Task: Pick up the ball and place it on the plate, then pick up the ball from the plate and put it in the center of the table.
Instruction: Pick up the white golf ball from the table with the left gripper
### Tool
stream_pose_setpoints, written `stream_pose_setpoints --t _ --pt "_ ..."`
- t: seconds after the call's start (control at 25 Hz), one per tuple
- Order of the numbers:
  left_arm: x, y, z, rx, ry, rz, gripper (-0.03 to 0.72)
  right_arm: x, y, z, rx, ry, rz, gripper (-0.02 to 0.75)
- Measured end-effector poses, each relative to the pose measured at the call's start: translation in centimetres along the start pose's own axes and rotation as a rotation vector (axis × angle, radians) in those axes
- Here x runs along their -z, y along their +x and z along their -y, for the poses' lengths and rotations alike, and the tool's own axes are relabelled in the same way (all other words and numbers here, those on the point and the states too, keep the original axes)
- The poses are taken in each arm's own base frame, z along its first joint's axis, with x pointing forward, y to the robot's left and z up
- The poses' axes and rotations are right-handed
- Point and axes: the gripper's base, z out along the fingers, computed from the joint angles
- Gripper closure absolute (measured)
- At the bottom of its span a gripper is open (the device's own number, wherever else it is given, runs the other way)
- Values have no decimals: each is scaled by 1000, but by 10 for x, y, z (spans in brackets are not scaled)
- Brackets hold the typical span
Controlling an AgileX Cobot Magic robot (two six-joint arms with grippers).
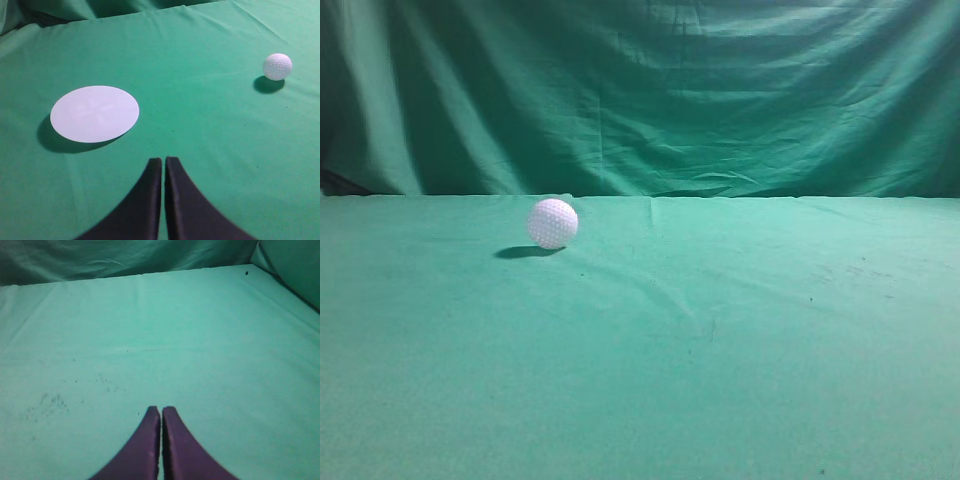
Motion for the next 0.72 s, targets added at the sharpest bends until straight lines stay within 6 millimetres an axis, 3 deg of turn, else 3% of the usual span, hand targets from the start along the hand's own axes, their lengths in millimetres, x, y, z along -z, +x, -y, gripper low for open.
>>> stream_pose_setpoints --t 0.72 --pt "0 0 0 0 0 0 688 0 0 0 0 0 0 738"
